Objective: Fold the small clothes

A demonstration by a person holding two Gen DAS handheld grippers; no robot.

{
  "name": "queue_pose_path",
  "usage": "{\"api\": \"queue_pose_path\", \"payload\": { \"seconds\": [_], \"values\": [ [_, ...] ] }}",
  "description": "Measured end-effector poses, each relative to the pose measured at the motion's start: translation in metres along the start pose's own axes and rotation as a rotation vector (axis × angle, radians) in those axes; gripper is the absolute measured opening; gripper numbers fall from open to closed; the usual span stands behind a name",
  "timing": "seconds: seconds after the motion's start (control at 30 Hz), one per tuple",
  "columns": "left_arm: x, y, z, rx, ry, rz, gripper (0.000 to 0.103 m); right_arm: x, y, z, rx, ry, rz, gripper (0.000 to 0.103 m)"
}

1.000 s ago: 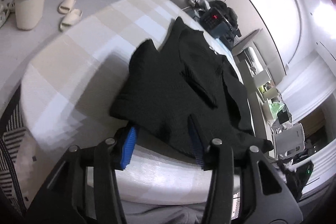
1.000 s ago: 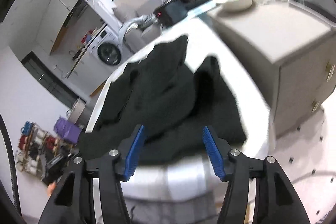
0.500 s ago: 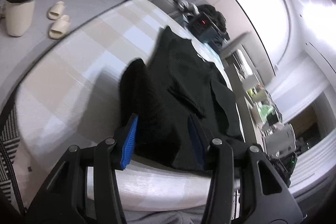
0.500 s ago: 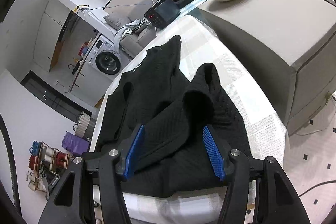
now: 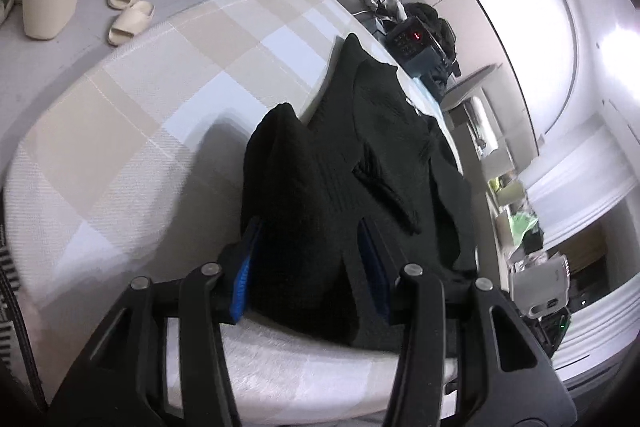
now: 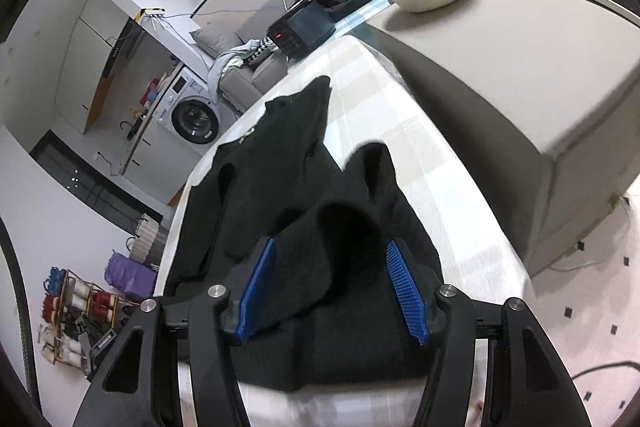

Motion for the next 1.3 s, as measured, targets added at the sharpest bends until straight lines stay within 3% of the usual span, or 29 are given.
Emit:
{"api": "queue_pose_path", "payload": {
  "seconds": [0.03,0.1,0.17,0.47,0.67,0.93,1.13,1.3],
  "values": [
    [-0.002,-0.002,-0.001,-0.015,-0.006,-0.006,0.026,-0.003,0.001,-0.003,0.008,-0.008,-0.003,0.059],
    [-0.004,-0.009,-0.003,-0.070,-0.021,-0.027,0.009,-0.012,0.001,-0.011,0.017,-0.026,-0.027,0.043],
    [-0.001,-0.013,-0.005,-0.080,-0.036,-0.019,0.006,-0.024,-0.006,-0.012,-0.028,0.012,-0.011,0.010],
    [0.029,-0.037,-0.038,-0.092,-0.149,0.071,0.005,0.019,0.007,-0.024,-0.049,-0.132,-0.111,0.008],
    [0.032,-0.053,-0.076,-0.070,-0.225,0.115,0.005,0.023,0.039,-0.035,0.013,-0.158,-0.158,0.008],
    [-0.009,-0.078,-0.133,-0.099,-0.198,0.101,0.005,-0.005,0.051,-0.055,-0.006,-0.200,-0.167,0.008],
    [-0.049,-0.094,-0.169,-0.087,-0.165,0.106,0.005,-0.038,0.052,-0.074,-0.051,-0.177,-0.149,0.008],
    [-0.064,-0.107,-0.191,-0.079,-0.188,0.113,0.005,-0.030,0.064,-0.103,-0.034,-0.270,-0.162,0.008]
  ]
}}
Point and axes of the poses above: each gripper's, at about its wrist camera, not at the fingertips, and x roughly against the way its jaws point, y to its left, z to its underside, the point moved 2 cm from there along -x, roughly the way its jaws point, and after that the axes turned 3 degrees about -z, right-handed, at the moved point
